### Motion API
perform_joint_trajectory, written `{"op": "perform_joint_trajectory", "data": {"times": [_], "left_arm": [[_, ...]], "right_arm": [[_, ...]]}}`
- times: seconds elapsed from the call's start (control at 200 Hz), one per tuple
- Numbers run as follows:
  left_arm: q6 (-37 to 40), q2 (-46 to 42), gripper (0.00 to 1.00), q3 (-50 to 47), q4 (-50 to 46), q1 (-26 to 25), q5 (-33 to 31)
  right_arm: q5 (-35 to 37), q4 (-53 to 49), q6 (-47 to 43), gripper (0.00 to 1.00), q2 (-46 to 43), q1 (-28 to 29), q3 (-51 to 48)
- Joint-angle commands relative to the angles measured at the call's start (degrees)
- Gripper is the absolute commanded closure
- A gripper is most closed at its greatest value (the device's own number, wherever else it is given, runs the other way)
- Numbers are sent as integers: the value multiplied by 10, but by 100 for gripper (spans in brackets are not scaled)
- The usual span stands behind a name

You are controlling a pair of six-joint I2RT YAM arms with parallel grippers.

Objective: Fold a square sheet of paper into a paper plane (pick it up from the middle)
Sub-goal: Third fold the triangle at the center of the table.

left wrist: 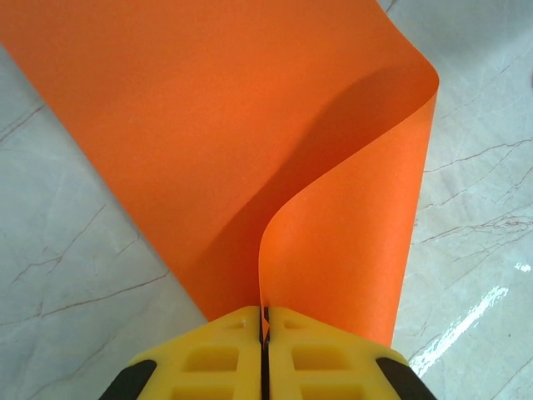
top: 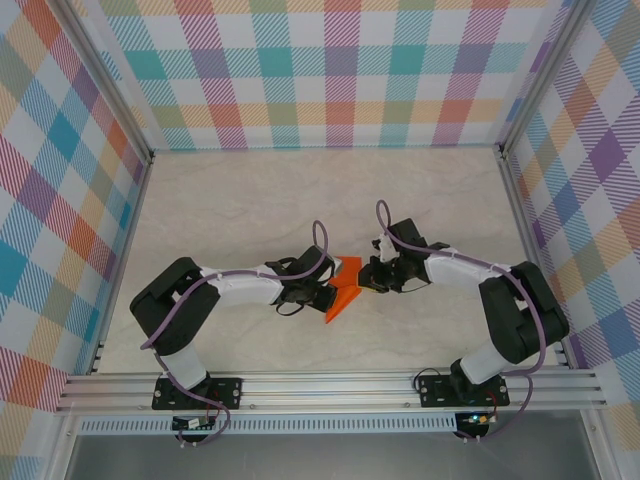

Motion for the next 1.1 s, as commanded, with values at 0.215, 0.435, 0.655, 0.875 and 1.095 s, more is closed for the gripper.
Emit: {"op": "perform_joint_trajectory", "data": {"times": [0.215,0.435,0.655,0.875,1.095], "left_arm": [[-5,-3,91,-16,-27,5,1],[-3,-2,91,-14,-29,5,2],[-2,-2,91,-14,-30,5,2],[-1,-3,91,-14,-30,5,4],[1,-4,91,-13,-35,5,3]], "right_arm": [[-36,61,25,89,63,33,16],[-36,55,21,89,83,42,26],[-31,38,22,88,64,50,37],[-10,18,18,87,89,55,52],[29,-22,-1,88,109,58,39]]}}
